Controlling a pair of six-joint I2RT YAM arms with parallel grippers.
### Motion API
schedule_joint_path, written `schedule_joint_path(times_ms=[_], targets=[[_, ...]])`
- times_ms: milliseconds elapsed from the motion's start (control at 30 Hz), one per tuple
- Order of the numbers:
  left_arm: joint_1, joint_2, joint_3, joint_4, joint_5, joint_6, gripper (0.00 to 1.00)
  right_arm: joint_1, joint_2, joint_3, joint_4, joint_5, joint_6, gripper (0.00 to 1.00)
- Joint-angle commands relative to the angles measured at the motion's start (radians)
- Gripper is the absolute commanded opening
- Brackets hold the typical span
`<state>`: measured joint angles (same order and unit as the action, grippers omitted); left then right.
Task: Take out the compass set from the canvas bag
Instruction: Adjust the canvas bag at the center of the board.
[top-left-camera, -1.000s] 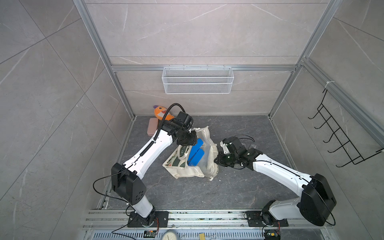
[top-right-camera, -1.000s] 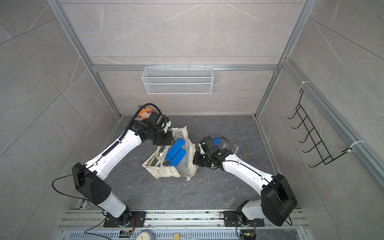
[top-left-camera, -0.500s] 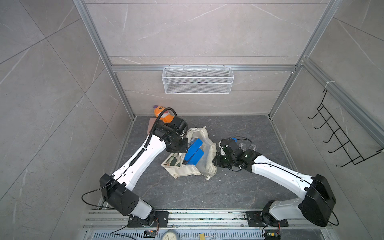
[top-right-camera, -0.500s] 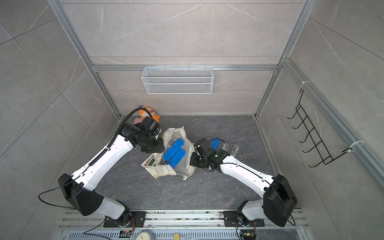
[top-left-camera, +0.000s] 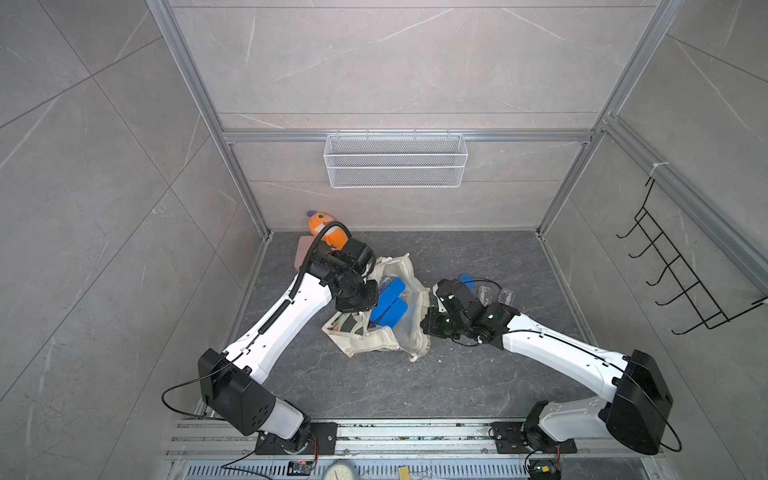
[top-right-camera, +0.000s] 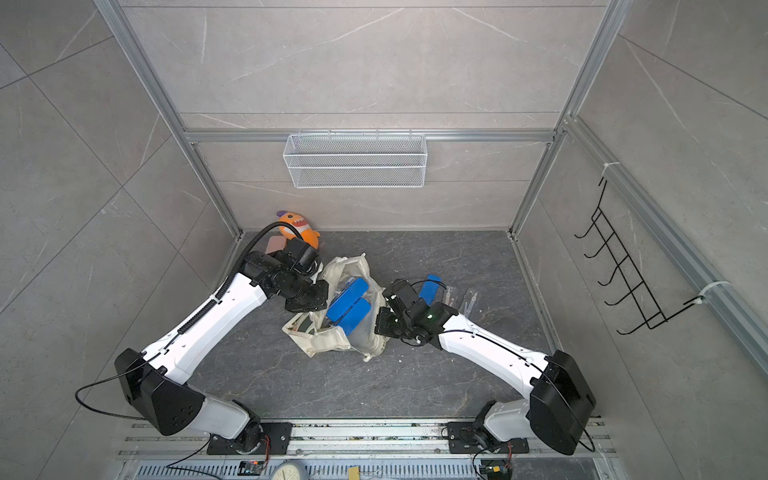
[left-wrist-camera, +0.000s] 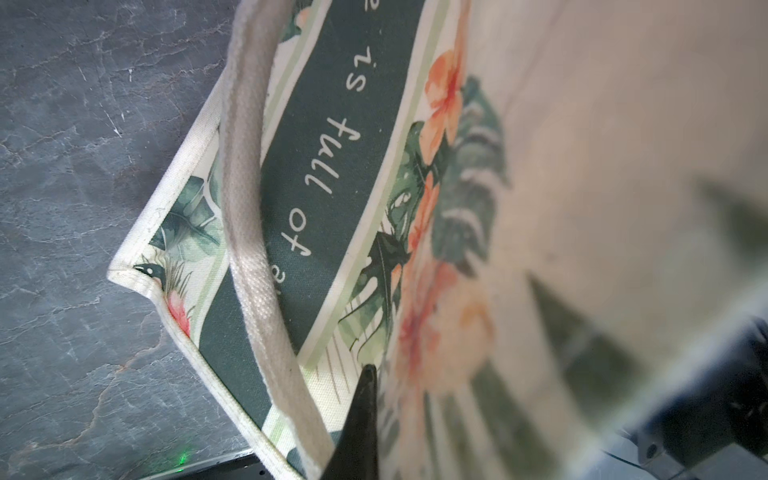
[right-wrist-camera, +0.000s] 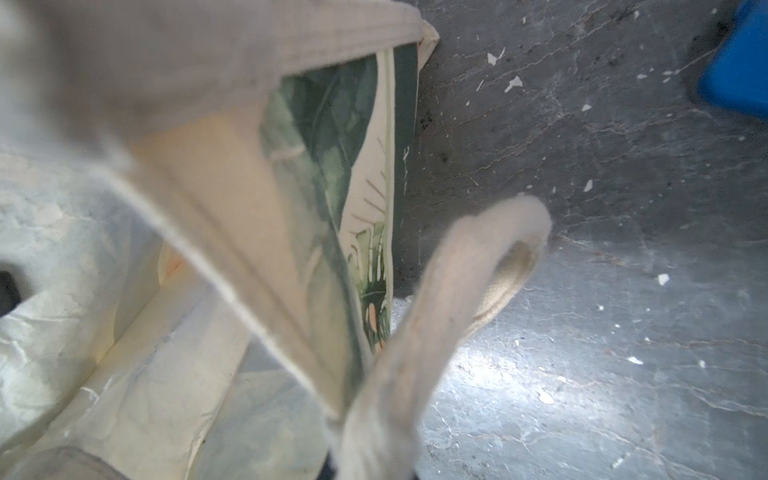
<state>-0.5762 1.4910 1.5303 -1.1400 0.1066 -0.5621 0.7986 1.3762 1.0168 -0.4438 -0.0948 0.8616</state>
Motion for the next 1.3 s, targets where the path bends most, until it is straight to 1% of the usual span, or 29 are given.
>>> schedule_joint_path(times_ms=[0,200,400,533,633,767,800,900,1033,1167,1267], targets=[[0.001,0.007,0.072,-0.02,-0.02,-0.02,0.0,0.02,-0.028,0.011,0.002,0.029,0.002,0.03],[0.001,0.047,0.146,-0.051,-0.032,-0.001,0.0,0.029,-0.051,-0.009,0.002,0.046,0.003,0.04],[0.001,0.034,0.135,-0.03,-0.014,0.001,0.0,0.042,-0.067,-0.031,0.005,0.083,0.035,0.04],[0.001,0.013,0.095,0.007,0.004,0.017,0.0,0.051,-0.1,-0.054,-0.008,0.131,0.08,0.09],[0.0,0.003,0.069,0.03,0.01,0.034,0.0,0.054,-0.126,-0.039,-0.044,0.157,0.086,0.26],[0.0,0.003,0.068,0.035,0.016,0.058,0.0,0.055,-0.155,0.048,-0.154,0.204,0.064,0.49],[0.001,-0.001,0.066,0.039,0.02,0.061,0.0,0.056,-0.162,0.075,-0.189,0.217,0.062,0.52],[0.001,-0.002,0.056,0.043,0.033,0.068,0.0,0.068,-0.186,0.129,-0.233,0.225,0.051,0.52],[0.001,-0.006,0.044,0.046,0.059,0.068,0.0,0.143,-0.156,0.21,-0.237,0.224,0.059,0.49],[0.001,-0.014,0.043,0.048,0.068,0.072,0.0,0.258,-0.028,0.319,-0.219,0.254,0.105,0.42],[0.001,-0.011,0.049,0.045,0.082,0.076,0.0,0.278,0.075,0.373,-0.206,0.269,0.174,0.42]])
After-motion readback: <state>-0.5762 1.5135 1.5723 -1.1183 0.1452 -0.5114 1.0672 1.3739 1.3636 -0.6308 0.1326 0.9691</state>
